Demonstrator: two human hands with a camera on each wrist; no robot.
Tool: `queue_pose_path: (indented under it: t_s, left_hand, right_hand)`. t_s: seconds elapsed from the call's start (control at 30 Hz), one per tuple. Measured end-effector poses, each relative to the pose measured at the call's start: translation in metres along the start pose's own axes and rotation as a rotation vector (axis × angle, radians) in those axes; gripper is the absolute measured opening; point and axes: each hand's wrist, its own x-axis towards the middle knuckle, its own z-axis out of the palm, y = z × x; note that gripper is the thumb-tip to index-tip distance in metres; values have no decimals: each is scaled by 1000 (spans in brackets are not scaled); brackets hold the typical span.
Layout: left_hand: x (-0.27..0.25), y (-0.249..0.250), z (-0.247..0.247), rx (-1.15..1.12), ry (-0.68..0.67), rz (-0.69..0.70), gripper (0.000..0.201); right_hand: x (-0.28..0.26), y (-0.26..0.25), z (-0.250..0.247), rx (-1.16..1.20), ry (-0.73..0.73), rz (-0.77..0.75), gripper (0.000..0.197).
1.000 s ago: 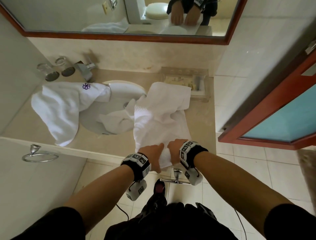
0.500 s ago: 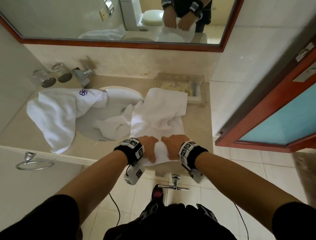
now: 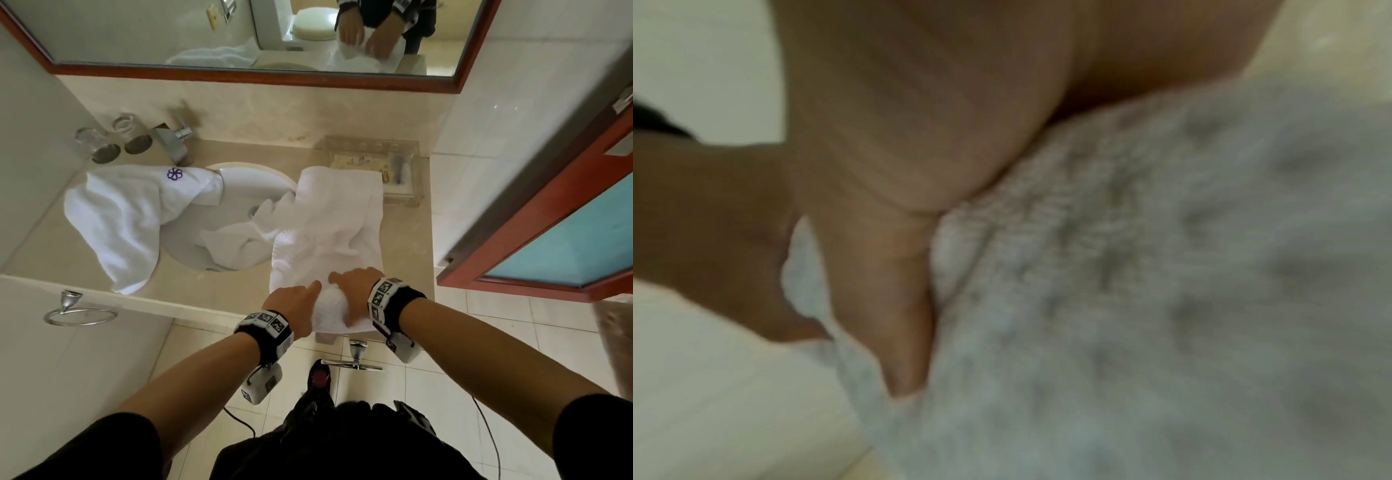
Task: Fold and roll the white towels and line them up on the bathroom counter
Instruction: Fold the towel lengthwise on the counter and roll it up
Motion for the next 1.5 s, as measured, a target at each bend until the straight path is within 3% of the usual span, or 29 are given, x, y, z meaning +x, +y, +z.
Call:
queue_pose_path:
  t_s: [0.07,0.13,0.27,0.4,0.6,0.7,0.8,0.93,1.03,1.1,1.2,1.33,1.5]
  left_hand:
    - [-1,-5,4,-19,12,-17,65]
    - [1,-7,1,-29,1,-20,69]
    - [3,-5,-12,5,-206,36,81]
    - [1,5,-9,20,-218,11,87]
    - [-3,19,17,56,-116,-6,65]
    - [7,14,5,128,-93,37,56]
    - [30,8,-20,215,72,103,51]
    - [65,-3,-74,333,391,181,46]
    - [74,-10,-101,331,652,192,46]
    - [71,-17,-96,284,763,175,55]
    - [50,-20,-53,218,657,118,67]
    - [10,-12,17,187,216,36,71]
    - [3,0,22,103,59,0,74]
  right_hand:
    - [2,-3,9,-98,100,-73,105]
    - [-1,-8,14,-124,119,-75,109]
    - [-3,-19,16,22,1,47,58]
    - [-6,-13,5,15,-113,35,34]
    - [-12,-6,14,87,-200,36,40]
    - [-7,-6,17,143,-156,56,44]
    - [-1,4,2,165,24,158,54]
    - [6,21,-37,88,408,256,55]
    - [7,29,-67,14,643,272,49]
    - [8,26,-73,-42,710,240,44]
    - [9,13,-43,-90,691,142,36]
    - [7,-9,25,-99,385,43,36]
    - [4,-10,57,-46,265,34,58]
